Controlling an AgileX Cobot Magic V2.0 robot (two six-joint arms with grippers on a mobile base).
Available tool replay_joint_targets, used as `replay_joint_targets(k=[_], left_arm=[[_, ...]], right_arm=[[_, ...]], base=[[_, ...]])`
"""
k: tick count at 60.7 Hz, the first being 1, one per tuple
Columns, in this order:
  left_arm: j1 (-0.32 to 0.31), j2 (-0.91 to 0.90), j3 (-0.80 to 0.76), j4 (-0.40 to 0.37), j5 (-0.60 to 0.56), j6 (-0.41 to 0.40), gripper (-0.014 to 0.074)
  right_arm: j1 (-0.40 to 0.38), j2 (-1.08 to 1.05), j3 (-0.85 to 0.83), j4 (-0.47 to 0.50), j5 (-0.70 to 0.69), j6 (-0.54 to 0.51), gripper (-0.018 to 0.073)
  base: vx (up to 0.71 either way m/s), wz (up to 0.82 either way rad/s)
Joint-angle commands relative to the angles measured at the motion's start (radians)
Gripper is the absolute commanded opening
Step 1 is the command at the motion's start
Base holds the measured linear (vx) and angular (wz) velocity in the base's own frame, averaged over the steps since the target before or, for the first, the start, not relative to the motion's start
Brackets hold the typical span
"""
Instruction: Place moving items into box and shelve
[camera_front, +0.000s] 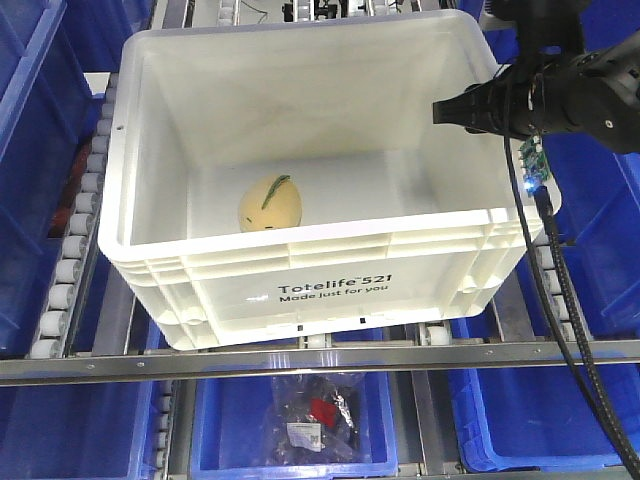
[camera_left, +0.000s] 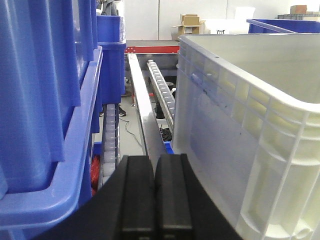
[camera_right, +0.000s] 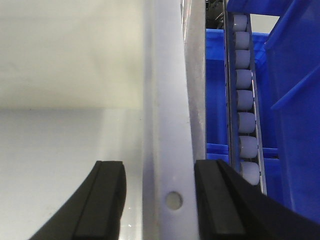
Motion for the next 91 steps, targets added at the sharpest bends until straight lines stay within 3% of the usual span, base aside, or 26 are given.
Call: replay_joint_targets(k=[1, 27, 43, 49, 61, 74, 86, 91], left_arm=[[0.001, -0.015, 0.018, -0.007, -0.09, -0.004, -0.0008], [0.001, -0.015, 0.018, -0.007, -0.09, -0.004, -0.0008], [0.001, -0.015, 0.018, -0.007, -0.09, -0.004, -0.0008], [0.001, -0.015, 0.018, -0.007, -0.09, -0.004, -0.0008], [0.001, -0.015, 0.018, -0.007, -0.09, -0.004, -0.0008], [0.001, -0.015, 0.018, -0.007, -0.09, -0.004, -0.0008], [0.001, -0.015, 0.018, -0.007, -0.09, -0.004, -0.0008], [0.001, -0.015, 0.018, -0.007, -0.09, -0.004, -0.0008]], right_arm=[[0.0, -0.055, -0.022, -0.032, -0.039, -0.017, 0.0375], [-0.015, -0.178, -0.022, -0.052, -0.021, -0.047, 0.0375], [-0.018, -0.275, -0.015, -0.056, 0.147, -0.047, 0.0375], [-0.018, -0.35, 0.068, -0.086, 0.101, -0.046, 0.0363], [-0.087, -0.564, 0.365, -0.089, -0.089, -0.046, 0.0215], [-0.108, -0.762, 0.482, -0.085, -0.031, -0.046, -0.0009], [-0.108, -0.899, 0.49, -0.081, 0.086, -0.051, -0.0012], [-0.109, -0.951, 0.494, -0.053, 0.106, -0.117, -0.0011]], base=[[0.0, 0.0], [0.0, 0.0], [0.0, 0.0], [0.0, 0.0], [0.0, 0.0], [0.0, 0.0], [0.0, 0.0], [0.0, 0.0]])
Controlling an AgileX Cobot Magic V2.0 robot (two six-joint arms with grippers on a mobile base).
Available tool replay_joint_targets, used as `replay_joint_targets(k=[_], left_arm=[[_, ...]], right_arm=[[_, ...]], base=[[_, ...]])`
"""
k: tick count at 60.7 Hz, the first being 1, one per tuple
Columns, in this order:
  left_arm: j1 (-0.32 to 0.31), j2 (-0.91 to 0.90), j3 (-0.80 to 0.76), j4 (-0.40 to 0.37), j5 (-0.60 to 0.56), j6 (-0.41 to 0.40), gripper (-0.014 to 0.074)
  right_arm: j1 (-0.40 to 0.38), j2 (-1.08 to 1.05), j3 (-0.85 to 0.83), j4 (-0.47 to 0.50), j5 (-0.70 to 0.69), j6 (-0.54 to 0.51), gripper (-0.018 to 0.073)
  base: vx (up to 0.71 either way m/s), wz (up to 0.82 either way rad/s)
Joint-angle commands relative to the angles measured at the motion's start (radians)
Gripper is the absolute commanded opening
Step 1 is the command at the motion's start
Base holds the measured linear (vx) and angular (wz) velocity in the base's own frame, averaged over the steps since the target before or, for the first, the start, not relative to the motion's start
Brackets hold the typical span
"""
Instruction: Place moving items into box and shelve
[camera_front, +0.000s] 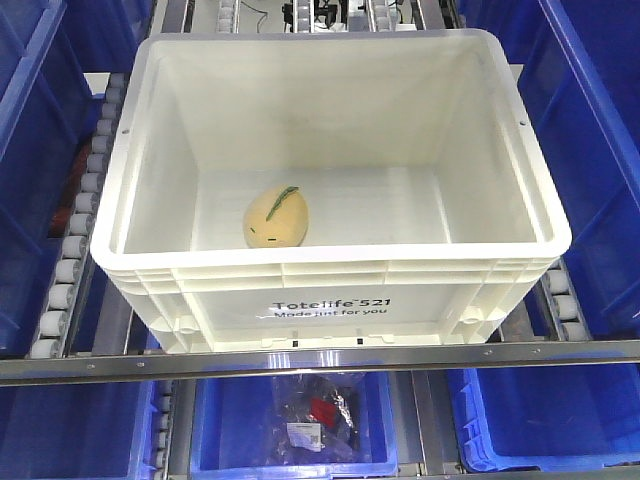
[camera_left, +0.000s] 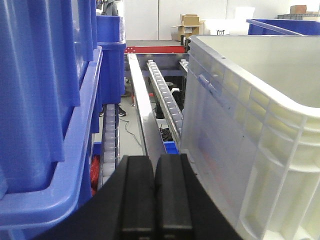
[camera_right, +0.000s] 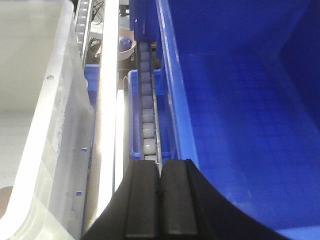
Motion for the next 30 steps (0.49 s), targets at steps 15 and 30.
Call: replay_joint_targets(k=[15, 30], left_arm=[[0.001, -0.015, 0.018, -0.007, -0.09, -0.004, -0.0008], [0.001, -0.015, 0.018, -0.007, -0.09, -0.004, -0.0008]], right_arm=[[-0.199, -0.21, 0.115, 0.405, -0.203, -0.514, -0.0009], [-0.334, -0.386, 0.34, 0.749, -0.516, -0.862, -0.0009]], base=[[0.0, 0.0], [0.0, 0.0]])
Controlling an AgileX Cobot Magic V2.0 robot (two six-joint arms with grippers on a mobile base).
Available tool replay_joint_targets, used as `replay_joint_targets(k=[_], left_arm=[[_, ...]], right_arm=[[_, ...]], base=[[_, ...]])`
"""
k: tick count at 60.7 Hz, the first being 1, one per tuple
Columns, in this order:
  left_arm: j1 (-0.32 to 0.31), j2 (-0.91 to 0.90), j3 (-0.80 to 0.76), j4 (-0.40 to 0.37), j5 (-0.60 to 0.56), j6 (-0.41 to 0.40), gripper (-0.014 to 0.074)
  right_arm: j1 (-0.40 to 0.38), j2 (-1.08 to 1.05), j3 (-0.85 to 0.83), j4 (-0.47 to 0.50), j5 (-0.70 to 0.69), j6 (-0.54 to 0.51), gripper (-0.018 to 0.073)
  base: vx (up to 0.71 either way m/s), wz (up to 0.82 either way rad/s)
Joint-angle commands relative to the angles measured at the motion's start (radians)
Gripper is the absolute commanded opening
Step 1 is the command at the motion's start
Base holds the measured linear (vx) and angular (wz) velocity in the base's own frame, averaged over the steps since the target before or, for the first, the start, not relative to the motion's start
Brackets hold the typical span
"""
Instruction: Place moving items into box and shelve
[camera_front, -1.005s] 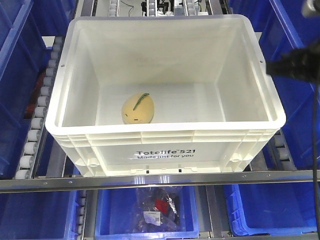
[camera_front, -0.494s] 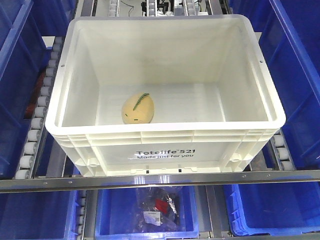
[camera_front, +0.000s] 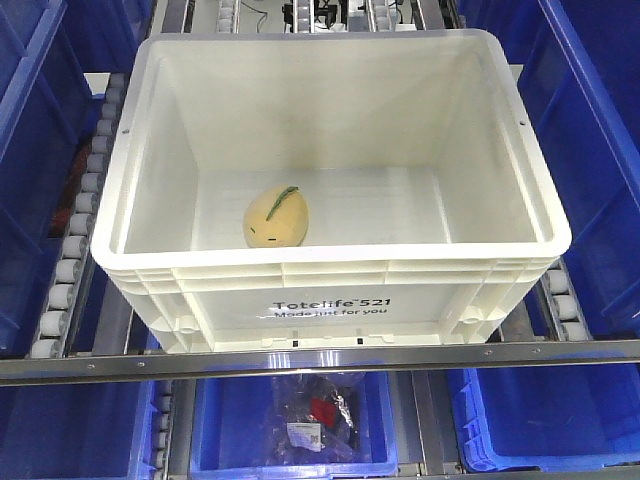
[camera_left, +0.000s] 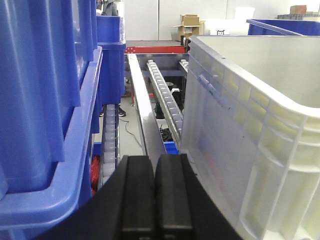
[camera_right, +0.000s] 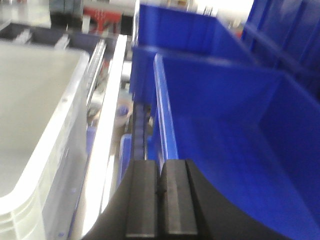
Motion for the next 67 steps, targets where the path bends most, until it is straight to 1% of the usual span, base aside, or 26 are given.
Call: replay_joint_targets(k=[1, 5, 7, 8, 9, 11, 13, 19, 24, 25, 27, 30, 35, 42, 49, 56, 67], left_arm=[[0.001, -0.015, 0.018, -0.007, -0.09, -0.004, -0.0008], [0.001, -0.015, 0.018, -0.007, -0.09, -0.004, -0.0008], [0.001, -0.015, 0.018, -0.007, -0.09, -0.004, -0.0008], [0.001, -0.015, 0.018, -0.007, -0.09, -0.004, -0.0008], [0.001, -0.015, 0.018, -0.007, -0.09, -0.004, -0.0008], [0.001, -0.015, 0.018, -0.007, -0.09, -0.004, -0.0008], [0.001, -0.015, 0.018, -0.007, -0.09, -0.004, -0.0008], [0.001, -0.015, 0.018, -0.007, -0.09, -0.004, -0.0008], [0.001, -0.015, 0.018, -0.007, -0.09, -0.004, -0.0008], [0.001, -0.015, 0.018, -0.007, -0.09, -0.004, -0.0008], [0.001, -0.015, 0.018, -0.007, -0.09, -0.004, -0.0008], [0.001, -0.015, 0.018, -0.007, -0.09, -0.004, -0.0008], [0.001, -0.015, 0.018, -0.007, -0.09, -0.004, -0.0008], [0.001, -0.015, 0.018, -0.007, -0.09, -0.004, -0.0007], [0.001, -0.015, 0.018, -0.007, -0.09, -0.004, -0.0007], [0.001, -0.015, 0.018, -0.007, -0.09, -0.004, -0.0007], [0.001, -0.015, 0.018, -0.007, -0.09, -0.004, -0.0007]], right_arm=[[-0.007, -0.046, 0.049, 0.052, -0.158, -0.052, -0.0009], [-0.004, -0.091, 0.1, 0.017, -0.172, 0.019, -0.0009], [-0.002, -0.117, 0.129, -0.025, -0.186, 0.085, -0.0009], [-0.001, -0.125, 0.133, -0.04, -0.189, 0.096, -0.0009], [-0.001, -0.137, 0.153, -0.064, -0.199, 0.14, -0.0009], [-0.001, -0.16, 0.177, -0.103, -0.217, 0.184, -0.0009], [-0.001, -0.178, 0.203, -0.12, -0.232, 0.211, -0.0009], [-0.001, -0.222, 0.295, -0.132, -0.299, 0.221, -0.0009], [0.011, -0.264, 0.401, -0.137, -0.402, 0.242, -0.0008], [0.016, -0.276, 0.404, -0.138, -0.39, 0.252, -0.0007], [0.028, -0.292, 0.397, -0.141, -0.316, 0.284, -0.0006], [0.047, -0.31, 0.397, -0.154, -0.267, 0.31, -0.0006], [0.081, -0.317, 0.397, -0.183, -0.199, 0.317, -0.0006], [0.089, -0.316, 0.397, -0.226, -0.209, 0.317, -0.0006], [0.089, -0.316, 0.397, -0.226, -0.24, 0.317, -0.0006], [0.089, -0.316, 0.397, -0.21, -0.237, 0.317, -0.0006], [0.089, -0.316, 0.397, -0.212, -0.233, 0.317, -0.0006]], base=[[0.0, 0.0], [0.0, 0.0], [0.0, 0.0], [0.0, 0.0], [0.0, 0.0], [0.0, 0.0], [0.0, 0.0], [0.0, 0.0], [0.0, 0.0], [0.0, 0.0], [0.0, 0.0], [0.0, 0.0], [0.0, 0.0], [0.0, 0.0], [0.0, 0.0], [0.0, 0.0], [0.0, 0.0]])
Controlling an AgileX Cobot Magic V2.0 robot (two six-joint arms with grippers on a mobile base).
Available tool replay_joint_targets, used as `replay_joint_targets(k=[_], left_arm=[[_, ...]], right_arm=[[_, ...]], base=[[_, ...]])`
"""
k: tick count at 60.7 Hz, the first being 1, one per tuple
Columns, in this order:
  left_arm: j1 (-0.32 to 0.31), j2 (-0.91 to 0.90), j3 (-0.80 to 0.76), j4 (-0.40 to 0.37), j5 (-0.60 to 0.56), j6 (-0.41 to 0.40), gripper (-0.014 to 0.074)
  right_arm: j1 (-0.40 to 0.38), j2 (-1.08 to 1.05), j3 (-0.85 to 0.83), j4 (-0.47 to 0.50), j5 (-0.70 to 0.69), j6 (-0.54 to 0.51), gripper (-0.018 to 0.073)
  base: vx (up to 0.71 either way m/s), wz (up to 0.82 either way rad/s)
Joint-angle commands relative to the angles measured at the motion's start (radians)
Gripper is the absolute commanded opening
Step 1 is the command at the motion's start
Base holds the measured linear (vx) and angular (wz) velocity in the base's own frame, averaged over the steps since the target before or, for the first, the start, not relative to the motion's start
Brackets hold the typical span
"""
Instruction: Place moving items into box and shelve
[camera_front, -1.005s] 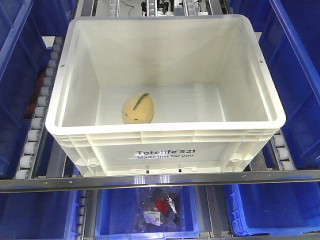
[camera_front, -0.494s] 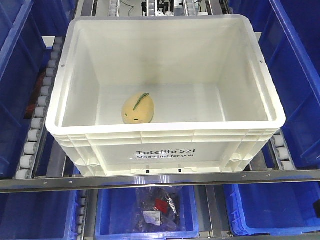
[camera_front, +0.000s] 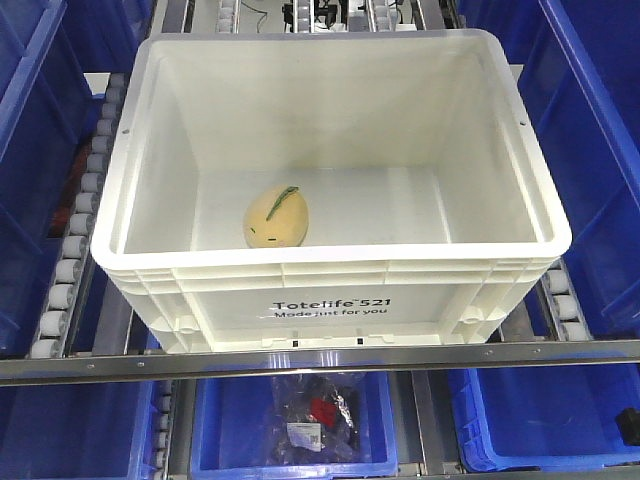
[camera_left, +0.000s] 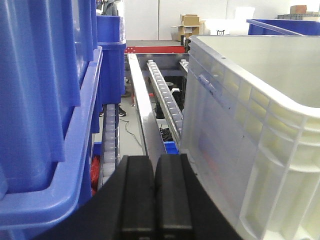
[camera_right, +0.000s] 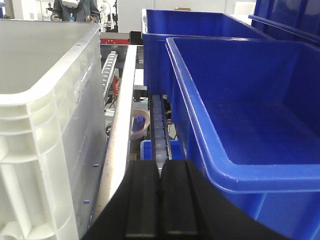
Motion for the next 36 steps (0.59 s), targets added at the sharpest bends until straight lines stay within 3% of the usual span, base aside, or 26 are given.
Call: replay_joint_targets(k=[1, 36], left_arm=[[0.001, -0.015, 0.018, -0.007, -0.089, -0.004, -0.0007], [0.001, -0.015, 0.018, -0.007, -0.089, -0.004, -0.0007]], right_arm=[[0.0, -0.014, 0.004, -0.001, -0.083, 0.001, -0.0006], [0.0, -0.014, 0.004, -0.001, -0.084, 0.001, -0.0006]], base=[[0.0, 0.0], [0.0, 0.0]])
